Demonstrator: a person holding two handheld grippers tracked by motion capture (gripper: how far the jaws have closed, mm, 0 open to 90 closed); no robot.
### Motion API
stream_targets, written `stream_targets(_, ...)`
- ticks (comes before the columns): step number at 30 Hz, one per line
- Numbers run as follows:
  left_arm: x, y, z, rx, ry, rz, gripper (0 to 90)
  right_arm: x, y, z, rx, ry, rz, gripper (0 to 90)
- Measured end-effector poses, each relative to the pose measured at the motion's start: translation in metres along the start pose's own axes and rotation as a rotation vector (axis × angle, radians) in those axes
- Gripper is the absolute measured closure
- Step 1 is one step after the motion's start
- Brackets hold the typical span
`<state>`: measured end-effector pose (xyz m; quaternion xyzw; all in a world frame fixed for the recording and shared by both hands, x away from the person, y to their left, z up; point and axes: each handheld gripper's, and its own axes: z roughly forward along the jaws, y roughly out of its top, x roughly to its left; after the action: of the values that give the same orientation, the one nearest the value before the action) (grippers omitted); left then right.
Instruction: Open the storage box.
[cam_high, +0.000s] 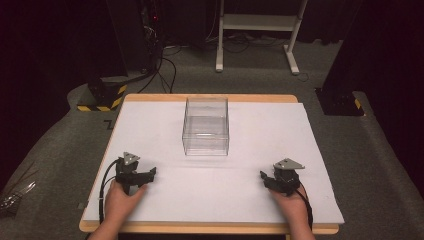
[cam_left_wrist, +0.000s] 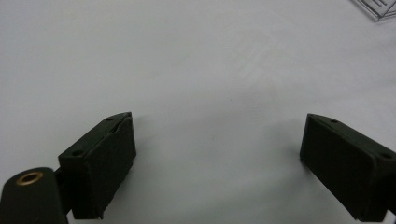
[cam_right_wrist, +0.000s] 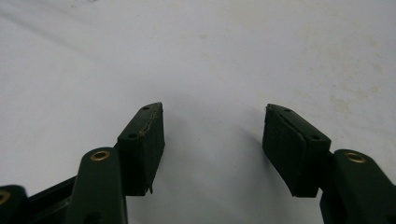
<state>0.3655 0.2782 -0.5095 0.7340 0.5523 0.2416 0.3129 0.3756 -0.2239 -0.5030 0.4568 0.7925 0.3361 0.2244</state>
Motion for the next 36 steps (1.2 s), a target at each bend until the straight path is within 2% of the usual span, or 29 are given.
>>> stream_targets(20,0.000,0.000,0.000,0.000,0.001,0.000,10.8,-0.001,0.000,0.000,0.003,0.001,0.009,37.7)
stream_targets(25,0.000,0.000,0.000,-0.001,0.002,-0.001,10.8,-0.001,0.000,-0.003,-0.023,-0.007,0.002,38.2)
stream_targets(30,0.000,0.000,0.000,-0.001,0.002,-0.001,10.8,-0.001,-0.001,-0.009,-0.078,0.011,0.009,36.8)
stream_targets(33,0.000,0.000,0.000,-0.001,0.002,-0.001,10.8,0.001,0.000,-0.012,-0.089,0.012,-0.006,33.7)
stream_targets(36,0.000,0.000,0.000,-0.001,0.002,-0.002,10.8,0.004,0.001,-0.014,-0.092,0.020,0.000,30.5)
